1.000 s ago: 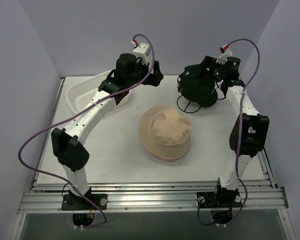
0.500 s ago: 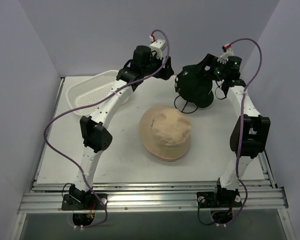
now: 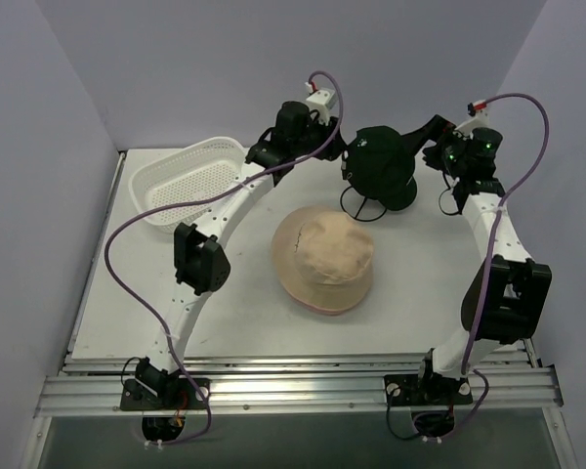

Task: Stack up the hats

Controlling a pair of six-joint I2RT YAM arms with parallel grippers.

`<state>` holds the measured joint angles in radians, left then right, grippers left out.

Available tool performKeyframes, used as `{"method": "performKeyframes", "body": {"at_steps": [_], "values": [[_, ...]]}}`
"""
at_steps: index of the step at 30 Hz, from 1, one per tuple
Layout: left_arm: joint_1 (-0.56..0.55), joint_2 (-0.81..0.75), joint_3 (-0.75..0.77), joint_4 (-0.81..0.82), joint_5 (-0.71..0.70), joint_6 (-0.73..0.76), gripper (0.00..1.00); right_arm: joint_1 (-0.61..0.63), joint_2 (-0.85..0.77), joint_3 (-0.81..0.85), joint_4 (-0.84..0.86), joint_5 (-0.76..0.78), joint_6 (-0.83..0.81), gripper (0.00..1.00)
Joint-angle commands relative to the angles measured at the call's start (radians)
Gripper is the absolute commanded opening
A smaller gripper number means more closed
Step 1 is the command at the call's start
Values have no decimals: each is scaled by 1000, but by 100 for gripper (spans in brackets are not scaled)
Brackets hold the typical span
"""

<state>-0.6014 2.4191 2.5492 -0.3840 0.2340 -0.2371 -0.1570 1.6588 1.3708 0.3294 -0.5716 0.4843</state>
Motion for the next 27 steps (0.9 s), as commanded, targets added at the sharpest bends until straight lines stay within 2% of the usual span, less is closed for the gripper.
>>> {"method": "performKeyframes", "body": {"at_steps": [1, 2, 5, 9, 13, 21, 27], "values": [[-17, 40, 57, 103, -27, -22, 49, -10, -77, -91, 80, 25, 23, 92], [-17, 54, 62, 109, -28, -33, 46, -30, -85, -111, 92, 26, 33, 92], [-17, 78, 69, 135, -39, -50, 46, -76, -100, -183, 149, -6, 77, 91], [-17, 97, 74, 178, -39, -53, 54, -105, -106, -242, 191, -28, 103, 90], [-18, 106, 65, 212, -38, -53, 54, -105, -100, -309, 271, -14, 146, 89], [-18, 106, 62, 226, -50, -59, 36, -148, -19, -410, 431, -7, 253, 82], [-17, 126, 91, 223, -61, -80, 27, -162, 47, -452, 565, -13, 313, 79]]}}
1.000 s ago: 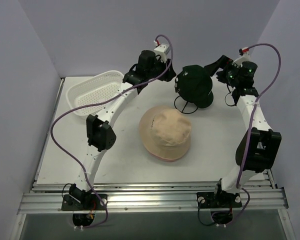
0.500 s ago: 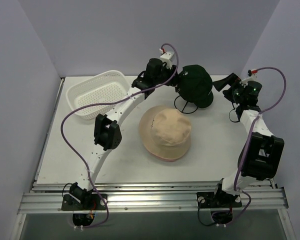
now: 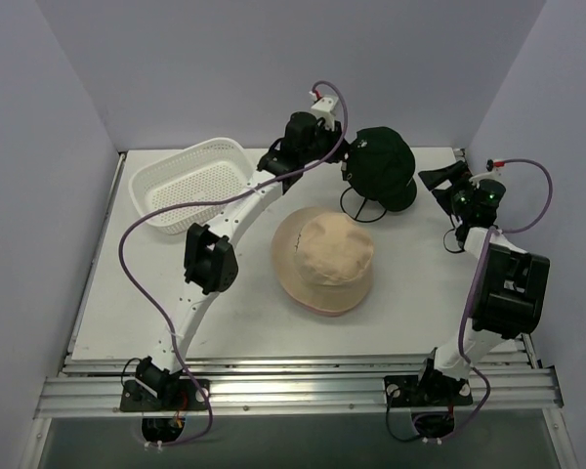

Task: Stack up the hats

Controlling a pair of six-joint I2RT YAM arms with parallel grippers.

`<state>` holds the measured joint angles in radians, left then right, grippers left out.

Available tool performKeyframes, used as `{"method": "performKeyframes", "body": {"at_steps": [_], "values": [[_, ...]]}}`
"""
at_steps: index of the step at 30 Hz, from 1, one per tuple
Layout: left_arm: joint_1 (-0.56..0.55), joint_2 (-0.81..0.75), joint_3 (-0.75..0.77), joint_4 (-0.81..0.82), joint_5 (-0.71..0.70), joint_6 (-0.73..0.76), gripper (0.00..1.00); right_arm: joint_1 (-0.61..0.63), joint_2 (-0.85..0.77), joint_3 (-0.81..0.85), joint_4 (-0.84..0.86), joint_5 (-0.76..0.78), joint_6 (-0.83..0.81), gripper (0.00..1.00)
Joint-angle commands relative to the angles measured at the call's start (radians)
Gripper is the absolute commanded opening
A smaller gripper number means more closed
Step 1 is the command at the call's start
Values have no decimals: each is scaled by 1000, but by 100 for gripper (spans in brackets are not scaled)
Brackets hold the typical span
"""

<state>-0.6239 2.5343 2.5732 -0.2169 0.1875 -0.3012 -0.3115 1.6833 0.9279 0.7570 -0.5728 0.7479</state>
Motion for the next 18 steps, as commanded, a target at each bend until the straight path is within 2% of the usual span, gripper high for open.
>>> {"method": "performKeyframes", "body": {"at_steps": [1, 3, 5, 8, 9, 18], "values": [[6, 12, 67, 56, -17, -16, 28, -9, 30, -23, 186, -18, 60, 79], [6, 14, 65, 56, -28, -16, 35, -15, 58, -35, 238, -38, 86, 79], [7, 17, 65, 60, -28, -18, 33, -24, 82, -34, 254, -42, 91, 79], [7, 21, 68, 68, -28, -29, 5, -32, 122, -38, 304, -59, 114, 79], [7, 21, 68, 70, -34, -32, 3, -32, 131, -38, 336, -68, 122, 79], [19, 34, 73, 70, -33, -50, 2, -29, 220, -23, 410, -84, 148, 79]]}}
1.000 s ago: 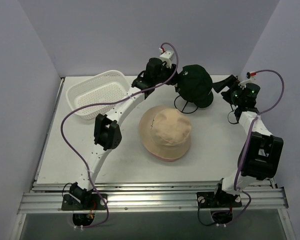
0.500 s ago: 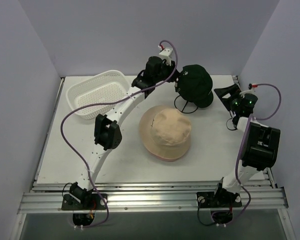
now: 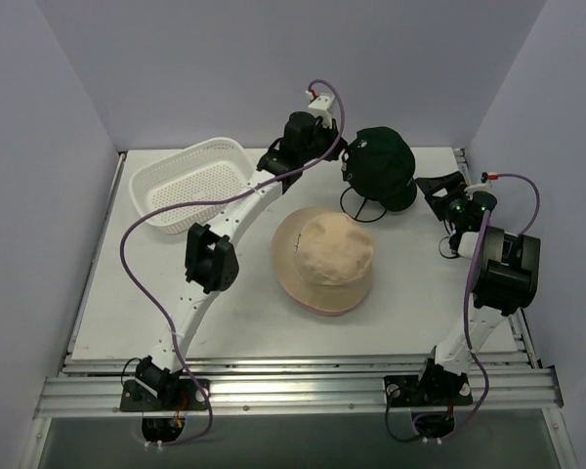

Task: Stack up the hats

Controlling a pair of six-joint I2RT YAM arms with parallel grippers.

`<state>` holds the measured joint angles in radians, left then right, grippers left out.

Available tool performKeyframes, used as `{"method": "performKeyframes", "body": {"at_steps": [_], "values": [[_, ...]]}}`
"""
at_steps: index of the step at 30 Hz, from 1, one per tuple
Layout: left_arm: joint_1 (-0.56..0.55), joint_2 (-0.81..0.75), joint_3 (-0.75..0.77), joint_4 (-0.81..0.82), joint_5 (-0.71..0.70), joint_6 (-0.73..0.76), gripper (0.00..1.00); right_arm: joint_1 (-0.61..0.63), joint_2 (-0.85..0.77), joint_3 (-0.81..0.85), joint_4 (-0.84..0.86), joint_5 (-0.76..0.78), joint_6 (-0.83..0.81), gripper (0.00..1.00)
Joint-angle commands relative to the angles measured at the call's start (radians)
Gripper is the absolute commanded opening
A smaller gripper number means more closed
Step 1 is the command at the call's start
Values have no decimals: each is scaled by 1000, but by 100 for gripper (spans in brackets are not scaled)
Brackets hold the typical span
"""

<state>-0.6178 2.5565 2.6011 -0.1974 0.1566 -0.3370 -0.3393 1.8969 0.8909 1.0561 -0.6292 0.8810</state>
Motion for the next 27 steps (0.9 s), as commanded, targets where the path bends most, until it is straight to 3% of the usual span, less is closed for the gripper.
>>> {"method": "performKeyframes", "body": {"at_steps": [1, 4, 8, 12, 27], "values": [[13, 10, 44, 50, 6, -14, 2, 0, 13, 14, 117, -27, 16, 79], [15, -4, 24, 55, 21, -1, 6, 0, 36, 8, 159, -32, 39, 80], [16, -31, -25, 93, 41, 16, 38, 2, 62, 5, 186, -32, 56, 80], [16, -51, -49, 105, 61, 30, 45, 6, 76, 6, 203, -32, 62, 79], [13, -133, -101, 133, 47, 56, 53, 31, 137, 31, 228, -37, 72, 79]]}}
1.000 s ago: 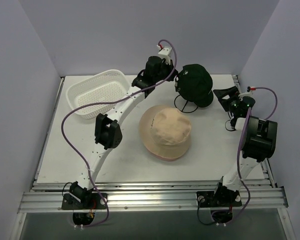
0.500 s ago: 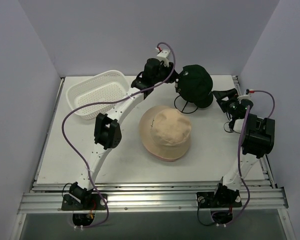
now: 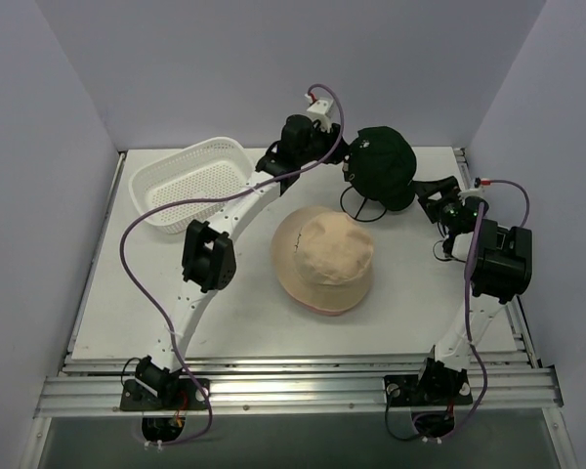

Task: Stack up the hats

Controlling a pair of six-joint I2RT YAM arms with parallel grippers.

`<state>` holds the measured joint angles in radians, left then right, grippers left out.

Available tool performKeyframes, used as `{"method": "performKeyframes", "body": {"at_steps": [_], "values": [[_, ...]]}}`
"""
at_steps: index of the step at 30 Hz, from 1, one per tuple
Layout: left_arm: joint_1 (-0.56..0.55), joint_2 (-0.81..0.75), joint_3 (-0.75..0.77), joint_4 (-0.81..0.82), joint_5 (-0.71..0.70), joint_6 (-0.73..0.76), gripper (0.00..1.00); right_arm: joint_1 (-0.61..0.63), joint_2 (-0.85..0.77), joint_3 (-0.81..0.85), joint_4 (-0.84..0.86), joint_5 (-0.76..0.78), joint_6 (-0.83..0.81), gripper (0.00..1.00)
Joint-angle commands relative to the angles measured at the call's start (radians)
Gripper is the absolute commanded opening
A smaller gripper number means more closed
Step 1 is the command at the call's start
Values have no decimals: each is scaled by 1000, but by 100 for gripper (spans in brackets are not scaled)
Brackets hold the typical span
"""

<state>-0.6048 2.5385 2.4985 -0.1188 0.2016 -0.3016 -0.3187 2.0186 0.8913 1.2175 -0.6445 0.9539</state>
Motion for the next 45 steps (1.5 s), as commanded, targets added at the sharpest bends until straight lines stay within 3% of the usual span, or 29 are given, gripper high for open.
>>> {"method": "performKeyframes", "body": {"at_steps": [1, 37, 42, 43, 45], "values": [[0, -124, 3, 53, -1, 22, 53, 12, 23, 37, 66, -21, 2, 79], [-16, -1, 69, 31, 2, 70, 59, 17, 22, 32, 111, -30, 23, 79], [-16, 32, 88, 59, 22, 38, 49, 17, 20, 29, 116, -32, 23, 80], [-13, 42, 98, 53, 25, 33, 38, 17, 19, 31, 116, -32, 26, 80], [-13, 58, 125, 41, 19, 22, 27, 15, 15, 32, 116, -34, 23, 80]]}}
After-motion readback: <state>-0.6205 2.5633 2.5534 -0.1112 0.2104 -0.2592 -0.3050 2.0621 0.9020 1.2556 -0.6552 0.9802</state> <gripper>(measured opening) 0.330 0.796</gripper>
